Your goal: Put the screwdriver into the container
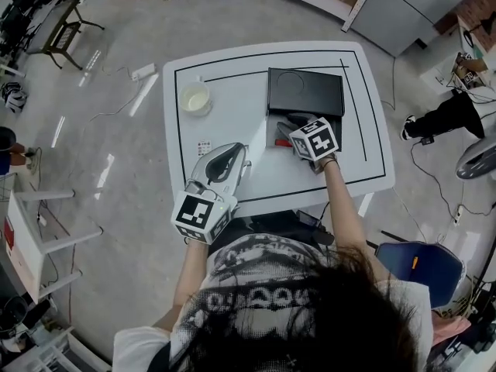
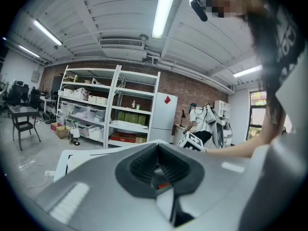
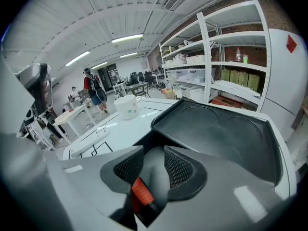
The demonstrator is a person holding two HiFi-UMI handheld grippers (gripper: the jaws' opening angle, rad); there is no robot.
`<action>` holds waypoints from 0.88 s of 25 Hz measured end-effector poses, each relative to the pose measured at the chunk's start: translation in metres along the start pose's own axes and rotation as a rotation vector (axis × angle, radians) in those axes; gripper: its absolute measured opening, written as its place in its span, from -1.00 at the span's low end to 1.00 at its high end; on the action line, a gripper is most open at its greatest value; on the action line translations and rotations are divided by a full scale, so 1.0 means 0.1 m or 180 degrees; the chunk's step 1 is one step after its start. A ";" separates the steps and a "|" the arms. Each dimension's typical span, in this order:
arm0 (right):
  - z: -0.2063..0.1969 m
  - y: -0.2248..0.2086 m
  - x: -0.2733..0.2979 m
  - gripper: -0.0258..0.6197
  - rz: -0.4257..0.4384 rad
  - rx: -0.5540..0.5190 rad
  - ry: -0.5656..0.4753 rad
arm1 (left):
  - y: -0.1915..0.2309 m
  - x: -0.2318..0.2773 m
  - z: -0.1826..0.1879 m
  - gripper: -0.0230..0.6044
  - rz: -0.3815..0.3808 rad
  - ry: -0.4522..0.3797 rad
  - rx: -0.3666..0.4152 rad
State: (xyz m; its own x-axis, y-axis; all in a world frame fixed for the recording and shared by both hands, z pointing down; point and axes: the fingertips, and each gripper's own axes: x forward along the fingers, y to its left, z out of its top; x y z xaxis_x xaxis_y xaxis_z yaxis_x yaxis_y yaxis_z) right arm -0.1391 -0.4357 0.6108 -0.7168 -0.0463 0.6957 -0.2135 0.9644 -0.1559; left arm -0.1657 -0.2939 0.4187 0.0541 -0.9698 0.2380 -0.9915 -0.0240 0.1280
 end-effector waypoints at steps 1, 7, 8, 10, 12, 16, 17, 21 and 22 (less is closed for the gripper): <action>0.02 0.03 -0.05 -0.50 -0.0003 0.0019 -0.0051 | 0.00 -0.01 0.00 -0.93 -0.0016 0.0001 0.0001; 0.12 0.22 -0.36 -0.52 -0.0080 0.0091 -0.0359 | -0.05 -0.09 -0.05 -0.93 -0.0134 -0.0002 0.0020; 0.15 0.27 -0.42 -0.53 -0.0100 0.0103 -0.0410 | -0.05 -0.11 -0.04 -0.93 -0.0154 -0.0005 0.0022; 0.20 0.37 -0.55 -0.54 -0.0141 0.0135 -0.0511 | -0.05 -0.16 -0.03 -0.93 -0.0193 -0.0009 0.0028; 0.25 0.48 -0.68 -0.55 -0.0186 0.0179 -0.0618 | -0.05 -0.22 -0.02 -0.93 -0.0233 -0.0013 0.0035; 0.31 0.74 -0.91 -0.55 -0.0289 0.0274 -0.0823 | -0.04 -0.38 -0.03 -0.93 -0.0326 -0.0025 0.0058; 0.32 0.81 -0.97 -0.56 -0.0316 0.0301 -0.0868 | -0.04 -0.42 -0.03 -0.93 -0.0352 -0.0031 0.0064; 0.33 1.11 -1.15 -0.58 -0.0432 0.0399 -0.1011 | -0.03 -0.62 -0.03 -0.93 -0.0473 -0.0050 0.0088; 0.33 1.19 -1.18 -0.58 -0.0457 0.0416 -0.1039 | -0.02 -0.68 -0.03 -0.93 -0.0503 -0.0051 0.0096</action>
State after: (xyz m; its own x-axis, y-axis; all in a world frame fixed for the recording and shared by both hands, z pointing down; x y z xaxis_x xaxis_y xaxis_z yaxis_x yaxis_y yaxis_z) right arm -0.1015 -0.3236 0.4867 -0.8427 -0.2794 0.4602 -0.3949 0.9018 -0.1757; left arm -0.1671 -0.2275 0.4055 0.2082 -0.9571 0.2016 -0.9739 -0.1837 0.1336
